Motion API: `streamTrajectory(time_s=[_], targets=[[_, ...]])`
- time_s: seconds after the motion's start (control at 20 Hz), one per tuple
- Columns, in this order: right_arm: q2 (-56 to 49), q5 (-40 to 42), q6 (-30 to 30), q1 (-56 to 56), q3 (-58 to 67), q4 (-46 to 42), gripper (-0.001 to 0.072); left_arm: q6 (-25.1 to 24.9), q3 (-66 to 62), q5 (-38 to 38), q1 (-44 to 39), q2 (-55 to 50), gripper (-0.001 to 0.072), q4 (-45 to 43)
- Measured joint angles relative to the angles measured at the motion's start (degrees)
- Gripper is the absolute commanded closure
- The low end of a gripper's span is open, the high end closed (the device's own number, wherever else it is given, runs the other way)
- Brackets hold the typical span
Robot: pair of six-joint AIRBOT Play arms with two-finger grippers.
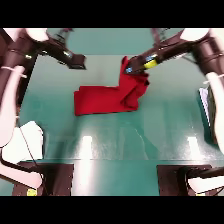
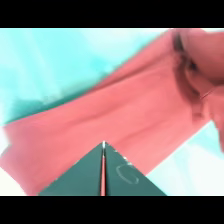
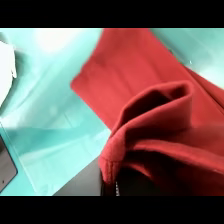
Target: Fold the shirts.
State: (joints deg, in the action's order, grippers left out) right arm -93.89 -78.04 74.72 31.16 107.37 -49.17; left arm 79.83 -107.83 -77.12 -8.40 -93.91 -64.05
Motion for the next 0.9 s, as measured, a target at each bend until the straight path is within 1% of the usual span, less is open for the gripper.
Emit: streamTrajectory(time_s=[0.1,0.15,0.2,0.25,0.3,0.4,0.55,0.7,0.9], targets=[[-3.1,5.4,-2.1,4.5,0.0,1.5,0.0691,-0.2,0.0,-1.0,3.1,3.7,0.0679,-0.5],[-5.2,8.7,-4.0,7.2,0.2,3.3,0.0644,-0.2,0.0,-1.3,4.6,5.4,0.0679,-0.9],[-7.5,11.8,-5.9,9.6,0.7,5.0,0.0411,-0.2,0.0,-1.7,5.7,6.7,0.0679,-1.2],[-10.1,14.6,-7.8,12.2,2.2,6.7,0.0238,-0.2,0.0,-1.8,6.7,8.1,0.0679,-1.3],[-12.7,16.9,-9.3,14.4,4.3,7.8,0.0137,-0.2,-0.1,-2.1,7.1,9.1,0.0679,-1.3],[-16.2,19.5,-11.3,17.2,8.6,9.2,0.0138,-0.3,-0.1,-2.6,8.0,10.5,0.0679,-1.5],[-14.9,20.4,-12.4,16.7,8.9,8.1,0.0142,-0.3,-0.1,-3.8,8.5,11.6,0.0679,-1.8],[-8.5,16.2,-9.8,10.6,1.5,1.5,0.0142,-0.3,-0.1,-5.0,8.8,11.9,0.0679,-1.9],[-0.5,11.0,-4.4,-1.9,-14.7,-3.6,0.0142,-0.3,0.0,-5.6,8.9,12.0,0.0679,-1.9]])
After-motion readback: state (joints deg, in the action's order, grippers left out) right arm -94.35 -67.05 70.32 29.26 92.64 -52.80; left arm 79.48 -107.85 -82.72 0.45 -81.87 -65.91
